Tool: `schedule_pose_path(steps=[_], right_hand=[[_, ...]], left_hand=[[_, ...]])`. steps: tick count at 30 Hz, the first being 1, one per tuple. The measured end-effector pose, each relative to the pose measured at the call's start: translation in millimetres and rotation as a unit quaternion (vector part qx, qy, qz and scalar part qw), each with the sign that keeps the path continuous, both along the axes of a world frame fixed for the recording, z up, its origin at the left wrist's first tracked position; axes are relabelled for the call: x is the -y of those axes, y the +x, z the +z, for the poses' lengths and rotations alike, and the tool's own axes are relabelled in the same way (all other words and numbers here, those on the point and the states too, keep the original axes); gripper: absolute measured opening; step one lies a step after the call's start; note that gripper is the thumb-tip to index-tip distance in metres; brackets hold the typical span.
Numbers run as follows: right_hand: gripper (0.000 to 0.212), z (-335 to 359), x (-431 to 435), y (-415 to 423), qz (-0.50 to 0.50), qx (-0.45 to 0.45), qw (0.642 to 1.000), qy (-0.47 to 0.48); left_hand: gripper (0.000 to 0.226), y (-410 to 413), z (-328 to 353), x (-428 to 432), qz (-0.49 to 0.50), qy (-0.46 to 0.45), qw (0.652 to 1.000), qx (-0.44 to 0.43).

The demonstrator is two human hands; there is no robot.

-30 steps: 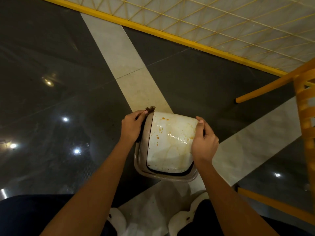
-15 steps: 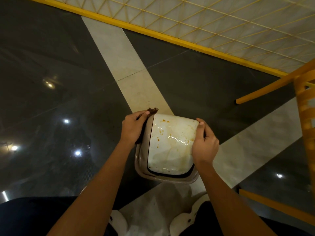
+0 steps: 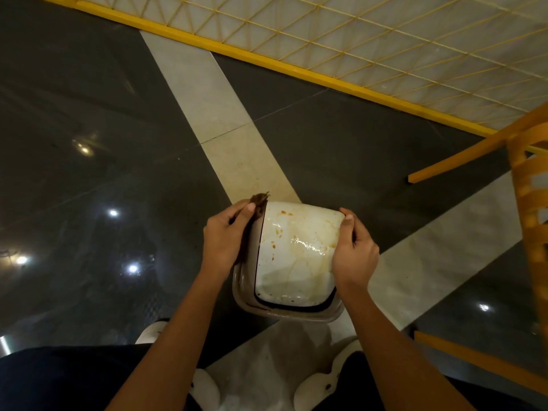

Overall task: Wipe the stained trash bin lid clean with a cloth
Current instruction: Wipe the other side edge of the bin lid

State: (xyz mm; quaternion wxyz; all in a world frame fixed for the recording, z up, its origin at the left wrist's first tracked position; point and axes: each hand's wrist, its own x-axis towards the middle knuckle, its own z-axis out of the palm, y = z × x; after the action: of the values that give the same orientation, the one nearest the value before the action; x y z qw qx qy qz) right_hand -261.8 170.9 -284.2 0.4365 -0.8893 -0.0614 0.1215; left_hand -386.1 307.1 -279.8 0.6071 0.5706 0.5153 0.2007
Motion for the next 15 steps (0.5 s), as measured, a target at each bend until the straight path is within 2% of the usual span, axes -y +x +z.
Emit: schedule_pose_path(steps=[2,7,12,15], right_hand=[[0.039,-1,0,0,-0.002,0.004,1.000,0.001],[0.034,-1,0,0,-0.001,-0.003,1.000,-0.004],[0.031,-1,-1,1,-0.008,-0.011,1.000,-0.001],[0.031,0,-1,0,-0.005,-0.010,1.000,-0.004]], left_hand=[[0.016,-6,-2,5,0.023,-0.017,0.999,0.016],[0.025,15,-7,-14,0.012,-0.042,0.998,-0.049],[0.017,0,-3,7,0.042,-0.020,0.999,0.016],[0.021,-3,-10,10,0.063,-0.031,0.997,0.010]])
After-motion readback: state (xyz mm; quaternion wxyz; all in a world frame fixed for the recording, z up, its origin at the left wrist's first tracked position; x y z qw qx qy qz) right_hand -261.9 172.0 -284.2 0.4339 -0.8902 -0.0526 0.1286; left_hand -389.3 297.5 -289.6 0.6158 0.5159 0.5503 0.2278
